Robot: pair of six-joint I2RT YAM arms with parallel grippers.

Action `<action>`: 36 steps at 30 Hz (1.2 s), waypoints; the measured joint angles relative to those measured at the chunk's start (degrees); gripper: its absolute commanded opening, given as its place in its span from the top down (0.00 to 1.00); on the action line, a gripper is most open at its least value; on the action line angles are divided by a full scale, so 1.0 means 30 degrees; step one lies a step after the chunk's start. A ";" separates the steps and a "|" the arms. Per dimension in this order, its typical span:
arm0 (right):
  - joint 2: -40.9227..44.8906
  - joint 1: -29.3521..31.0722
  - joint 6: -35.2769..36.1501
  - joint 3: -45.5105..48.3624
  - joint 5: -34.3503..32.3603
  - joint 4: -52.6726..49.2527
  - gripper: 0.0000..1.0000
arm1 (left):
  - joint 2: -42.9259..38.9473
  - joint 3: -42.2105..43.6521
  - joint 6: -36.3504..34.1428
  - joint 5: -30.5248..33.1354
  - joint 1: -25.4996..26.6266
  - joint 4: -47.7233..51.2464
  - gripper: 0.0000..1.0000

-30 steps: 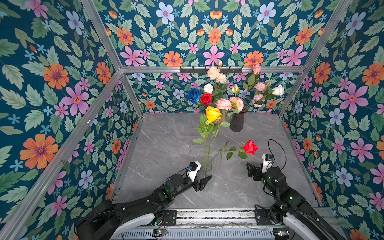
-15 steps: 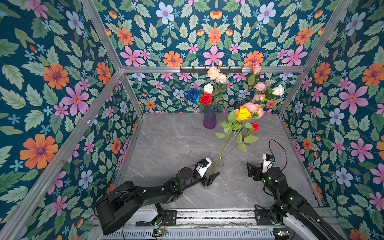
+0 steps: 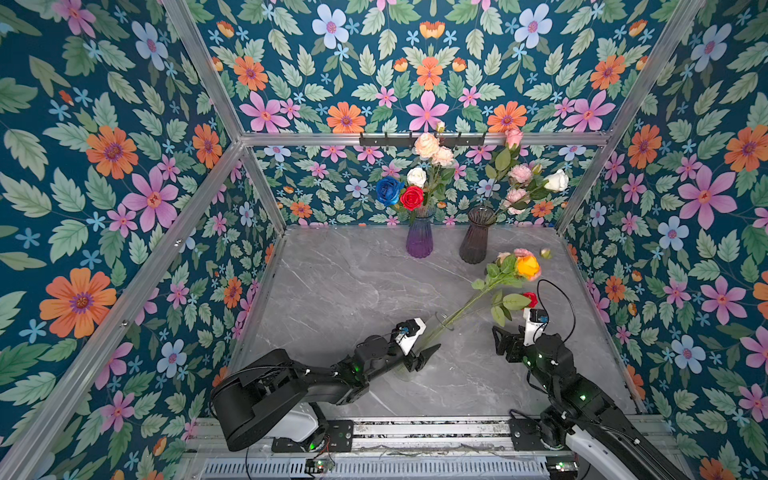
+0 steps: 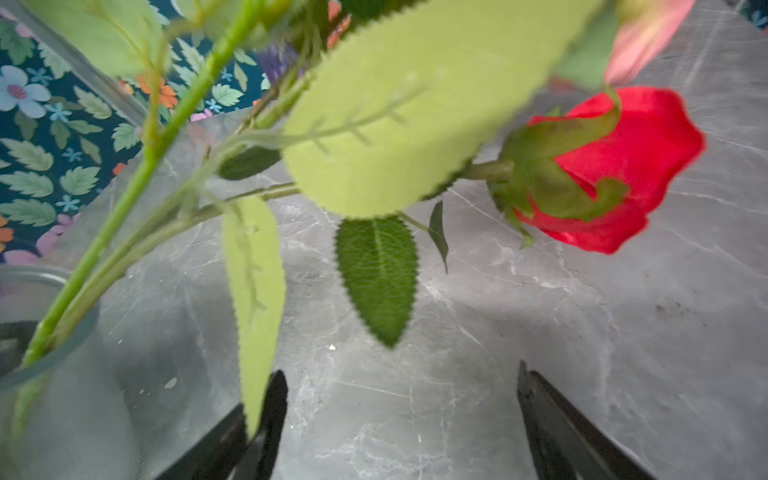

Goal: Arrange the flowers into the vase
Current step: 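Reach the right gripper across and grasp the clear vase while the left gripper holds it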

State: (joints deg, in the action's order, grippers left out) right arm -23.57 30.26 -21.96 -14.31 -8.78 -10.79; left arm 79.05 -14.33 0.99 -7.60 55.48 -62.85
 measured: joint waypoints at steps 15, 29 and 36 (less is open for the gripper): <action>-0.4532 0.8699 0.1552 -0.3847 0.5493 0.2514 0.23 | -0.1115 0.0313 -0.0437 0.0087 0.0000 0.0663 1.00; -1.2823 0.3286 0.1384 -1.4819 1.1111 -0.4947 0.59 | -0.2761 0.0874 -0.0597 -0.0117 0.0015 0.0699 1.00; -1.5212 0.3271 0.1472 -1.6240 1.3748 -0.6812 0.63 | -0.3687 0.0918 -0.0809 -0.0313 0.0015 0.1064 1.00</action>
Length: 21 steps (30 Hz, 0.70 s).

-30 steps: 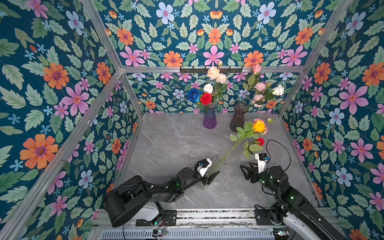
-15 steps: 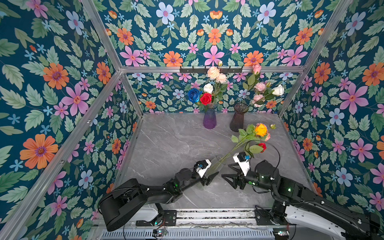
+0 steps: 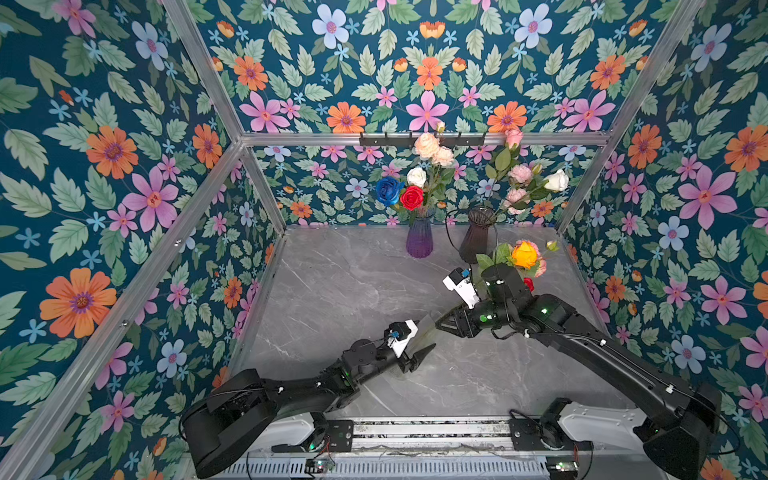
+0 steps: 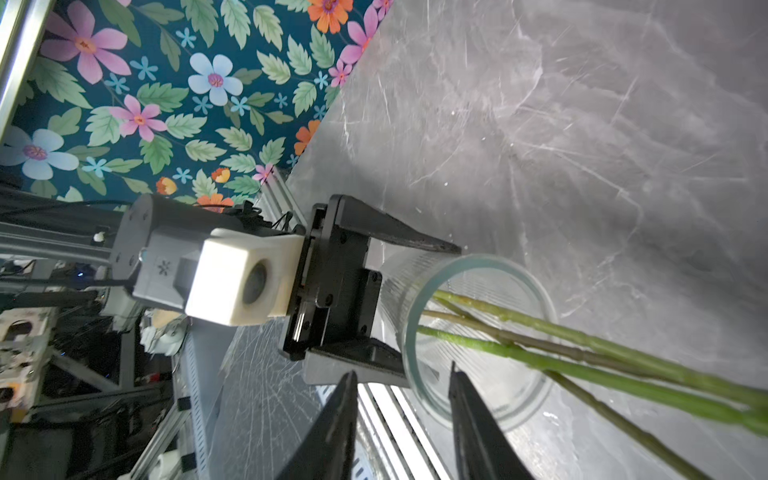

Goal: Arrange the flowers into the vase
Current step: 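Reach the right gripper across and grasp the clear vase while the left gripper holds it, then lift the clear vase with the right gripper while the left gripper opens and withdraws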

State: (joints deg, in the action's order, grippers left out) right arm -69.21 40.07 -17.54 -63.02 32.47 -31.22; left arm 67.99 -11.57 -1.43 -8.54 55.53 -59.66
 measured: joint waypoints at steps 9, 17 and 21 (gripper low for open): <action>-0.1479 0.1472 0.0335 -0.1042 -0.0357 -0.0685 0.68 | 0.0911 -0.0444 -0.0058 -0.0656 0.0022 0.0175 1.00; -0.2696 0.2696 0.0714 -0.2769 -0.2244 -0.2288 0.73 | 0.2550 -0.1829 -0.0066 -0.1027 0.0022 -0.0255 1.00; -0.2688 0.3133 0.0911 -0.3213 -0.3898 -0.3351 0.69 | 0.2681 -0.1865 -0.0080 -0.1115 0.0022 -0.0342 1.00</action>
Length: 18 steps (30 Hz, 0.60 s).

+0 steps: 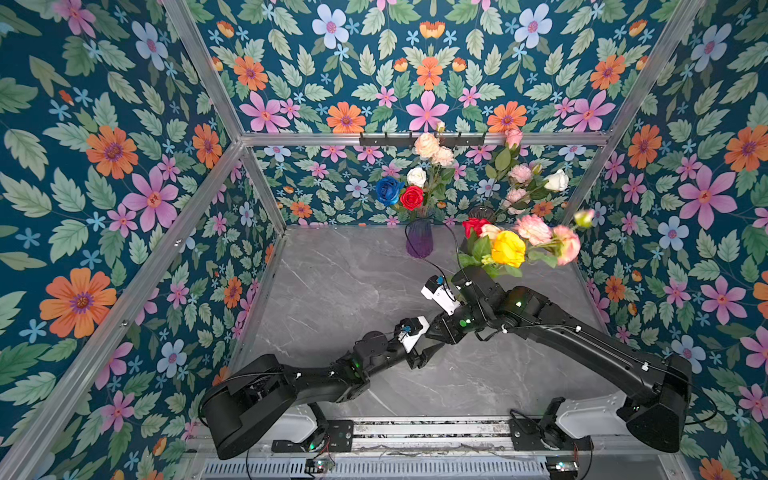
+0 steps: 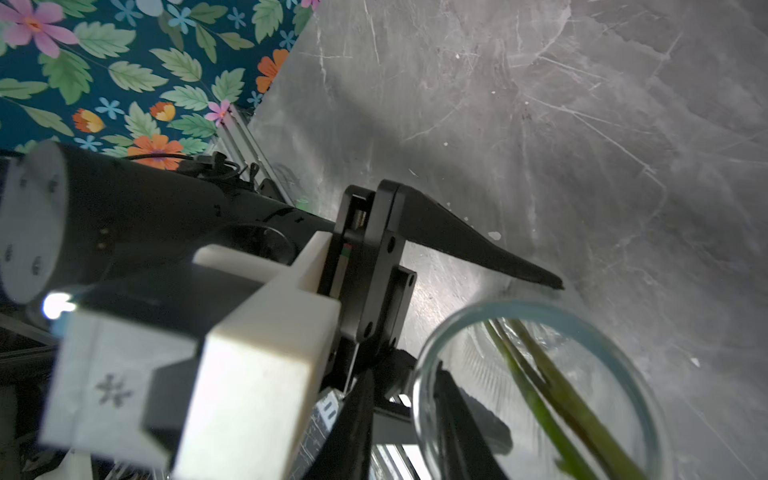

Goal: Arrange the flowers into the vase
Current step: 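Lift the clear vase with the right gripper while the left gripper opens and withdraws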

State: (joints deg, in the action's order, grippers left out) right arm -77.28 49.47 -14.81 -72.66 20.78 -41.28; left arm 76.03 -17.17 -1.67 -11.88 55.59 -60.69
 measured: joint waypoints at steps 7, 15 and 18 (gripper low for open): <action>-0.0882 0.1851 0.0627 -0.1727 -0.4495 -0.2535 0.68 | 0.0335 -0.0007 0.0036 -0.0226 0.0000 -0.0226 1.00; -0.2506 0.2659 0.1144 -0.2994 -0.7133 -0.3993 0.82 | 0.0423 -0.0109 0.0474 -0.0138 -0.0022 0.0270 1.00; -0.2747 0.2718 0.1639 -0.3198 -0.7125 -0.4029 0.95 | 0.0182 -0.0109 0.0692 -0.0153 -0.0022 0.0532 1.00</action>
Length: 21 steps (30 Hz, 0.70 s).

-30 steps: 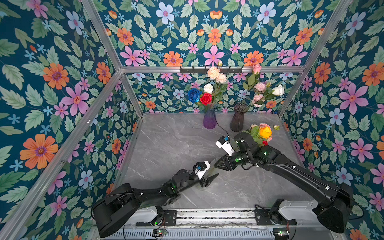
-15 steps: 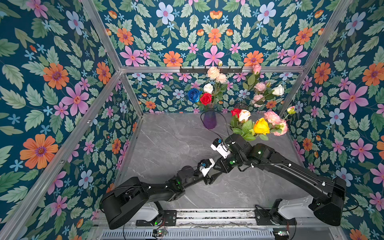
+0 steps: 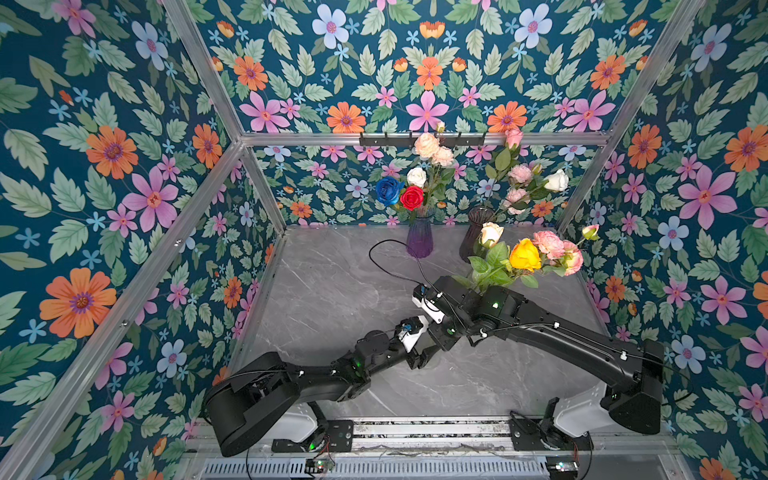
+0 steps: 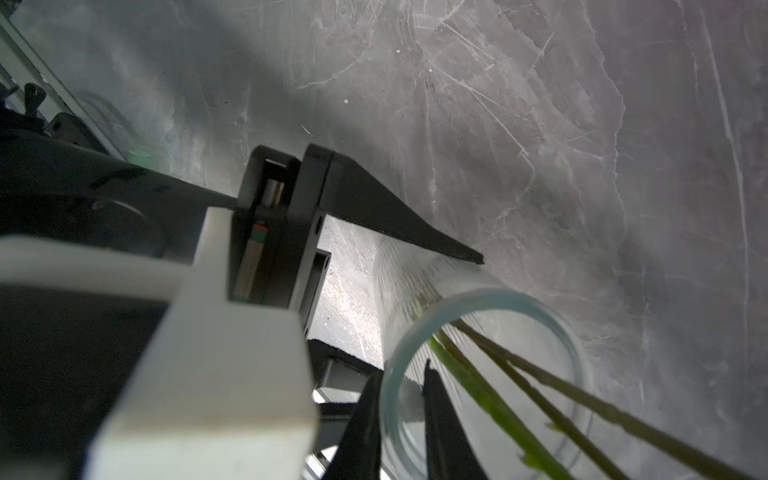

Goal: Arrange the flowers into the vase
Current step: 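Lift the clear vase with the right gripper while the left gripper opens and withdraws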

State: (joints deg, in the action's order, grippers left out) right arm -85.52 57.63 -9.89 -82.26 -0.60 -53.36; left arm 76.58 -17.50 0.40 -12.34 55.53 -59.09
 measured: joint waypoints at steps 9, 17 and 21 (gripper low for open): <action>-0.0357 0.0015 0.0481 -0.0758 -0.0211 -0.0707 1.00 | -0.0408 0.0007 0.0393 0.0022 -0.0007 0.0459 1.00; -0.0576 0.0007 0.0248 -0.1450 -0.0321 -0.1406 0.74 | -0.0452 0.0219 -0.0189 0.0095 0.0022 -0.0255 1.00; -0.0619 -0.0131 -0.0619 -0.0809 -0.1005 -0.1275 0.54 | -0.0350 0.0619 -0.0306 0.0211 0.0022 -0.0729 1.00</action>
State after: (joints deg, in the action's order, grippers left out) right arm -87.37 57.23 -11.75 -84.68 -3.62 -57.19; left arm 75.53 -15.64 -0.51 -11.70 55.59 -61.28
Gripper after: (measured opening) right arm 0.419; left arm 0.714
